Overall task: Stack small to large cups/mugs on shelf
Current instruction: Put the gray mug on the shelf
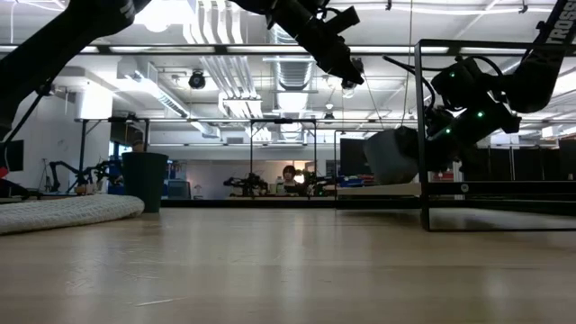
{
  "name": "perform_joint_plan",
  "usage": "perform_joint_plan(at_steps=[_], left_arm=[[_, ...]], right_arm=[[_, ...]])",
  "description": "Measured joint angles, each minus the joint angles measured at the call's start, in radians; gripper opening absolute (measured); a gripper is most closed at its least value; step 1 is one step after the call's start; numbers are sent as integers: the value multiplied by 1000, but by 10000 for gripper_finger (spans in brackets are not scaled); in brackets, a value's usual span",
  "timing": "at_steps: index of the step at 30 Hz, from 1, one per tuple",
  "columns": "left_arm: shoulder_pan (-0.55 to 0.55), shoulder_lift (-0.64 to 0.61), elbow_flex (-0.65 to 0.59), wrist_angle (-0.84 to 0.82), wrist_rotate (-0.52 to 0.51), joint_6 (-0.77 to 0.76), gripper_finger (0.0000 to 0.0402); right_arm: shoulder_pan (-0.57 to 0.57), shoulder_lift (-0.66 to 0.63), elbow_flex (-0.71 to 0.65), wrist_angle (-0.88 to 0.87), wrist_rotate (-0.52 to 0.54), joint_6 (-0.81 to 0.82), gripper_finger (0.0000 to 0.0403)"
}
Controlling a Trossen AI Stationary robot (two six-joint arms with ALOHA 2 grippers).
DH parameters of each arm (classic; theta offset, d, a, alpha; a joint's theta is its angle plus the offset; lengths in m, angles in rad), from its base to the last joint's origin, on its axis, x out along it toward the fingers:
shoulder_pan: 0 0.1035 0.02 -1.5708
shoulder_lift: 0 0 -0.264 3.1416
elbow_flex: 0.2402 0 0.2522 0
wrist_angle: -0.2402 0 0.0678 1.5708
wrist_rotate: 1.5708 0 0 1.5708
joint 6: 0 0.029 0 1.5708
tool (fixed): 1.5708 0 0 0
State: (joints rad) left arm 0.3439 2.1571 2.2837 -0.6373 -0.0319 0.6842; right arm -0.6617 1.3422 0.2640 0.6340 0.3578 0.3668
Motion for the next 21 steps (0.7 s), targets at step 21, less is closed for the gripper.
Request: perform_joint_plan(at_steps=[21], left_arm=[[2,0,0,0,0,1,105]], right_arm=[[0,-2,-6,-23,10,39,13]])
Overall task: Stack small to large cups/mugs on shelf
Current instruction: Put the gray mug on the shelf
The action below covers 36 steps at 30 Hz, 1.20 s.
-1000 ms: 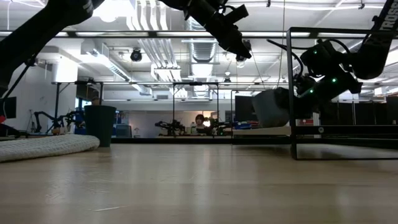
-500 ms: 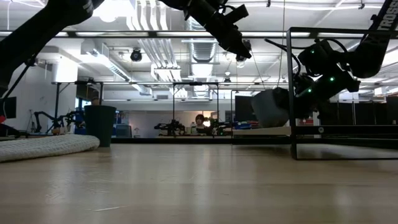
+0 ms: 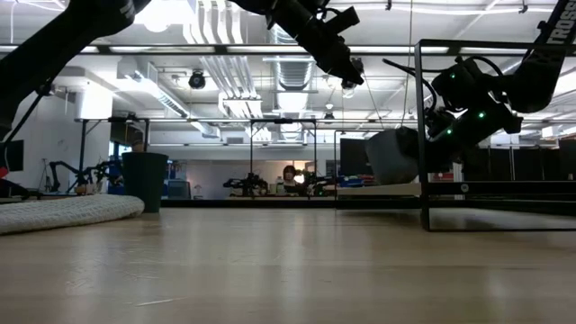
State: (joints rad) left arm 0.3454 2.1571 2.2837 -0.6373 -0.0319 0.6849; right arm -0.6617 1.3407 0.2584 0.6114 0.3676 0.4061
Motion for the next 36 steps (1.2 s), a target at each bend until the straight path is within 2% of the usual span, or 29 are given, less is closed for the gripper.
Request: perform_joint_plan(at_steps=[15,20,36], left_arm=[[0,0,-1,0,0,0,105],[2,0,-3,0,0,1,105],[4,0,-5,0,0,2,105]], right_arm=[[0,1,0,3,-1,-25,13],[0,2,-2,49,-11,-105,13],[0,-2,-3,97,-8,-126,13]])
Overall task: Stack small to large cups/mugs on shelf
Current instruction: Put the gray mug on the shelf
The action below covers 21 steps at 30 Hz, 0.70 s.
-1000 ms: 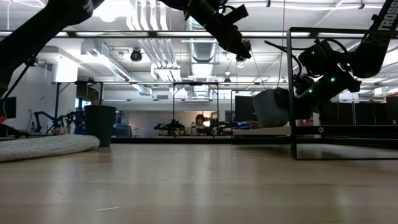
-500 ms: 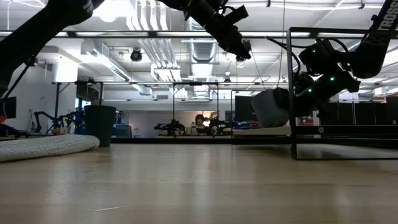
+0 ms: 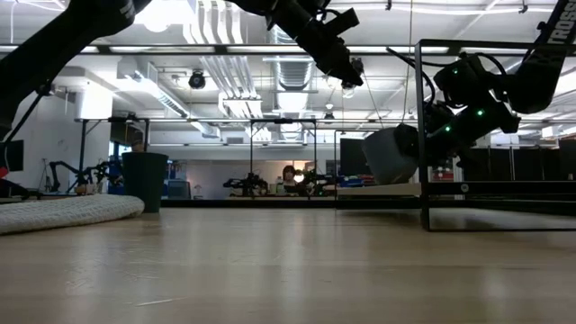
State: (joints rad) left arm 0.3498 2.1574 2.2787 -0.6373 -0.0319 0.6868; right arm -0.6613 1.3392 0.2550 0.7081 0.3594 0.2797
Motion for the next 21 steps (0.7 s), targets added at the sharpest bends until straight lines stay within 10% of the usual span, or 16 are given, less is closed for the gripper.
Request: perform_joint_plan(at_steps=[21], left_arm=[[13,0,-1,0,0,0,105]], right_arm=[[0,-2,2,11,0,28,36]])
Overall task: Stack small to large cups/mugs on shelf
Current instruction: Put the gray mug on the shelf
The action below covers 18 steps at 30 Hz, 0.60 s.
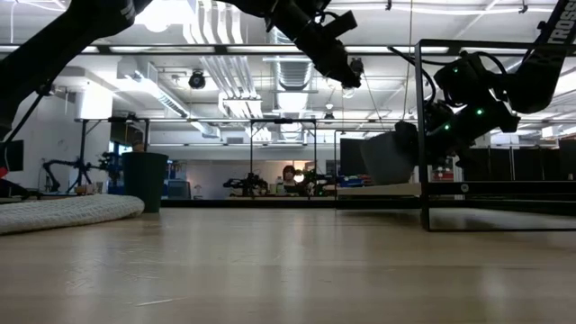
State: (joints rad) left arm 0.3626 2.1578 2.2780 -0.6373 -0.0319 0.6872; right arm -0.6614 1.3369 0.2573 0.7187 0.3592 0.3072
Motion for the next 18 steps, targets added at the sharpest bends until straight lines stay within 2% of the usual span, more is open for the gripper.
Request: perform_joint_plan(at_steps=[7,18], left_arm=[[0,0,0,0,0,0,105],[4,0,0,0,0,0,105]], right_arm=[[0,0,0,5,0,11,53],[0,0,0,-52,0,-28,53]])
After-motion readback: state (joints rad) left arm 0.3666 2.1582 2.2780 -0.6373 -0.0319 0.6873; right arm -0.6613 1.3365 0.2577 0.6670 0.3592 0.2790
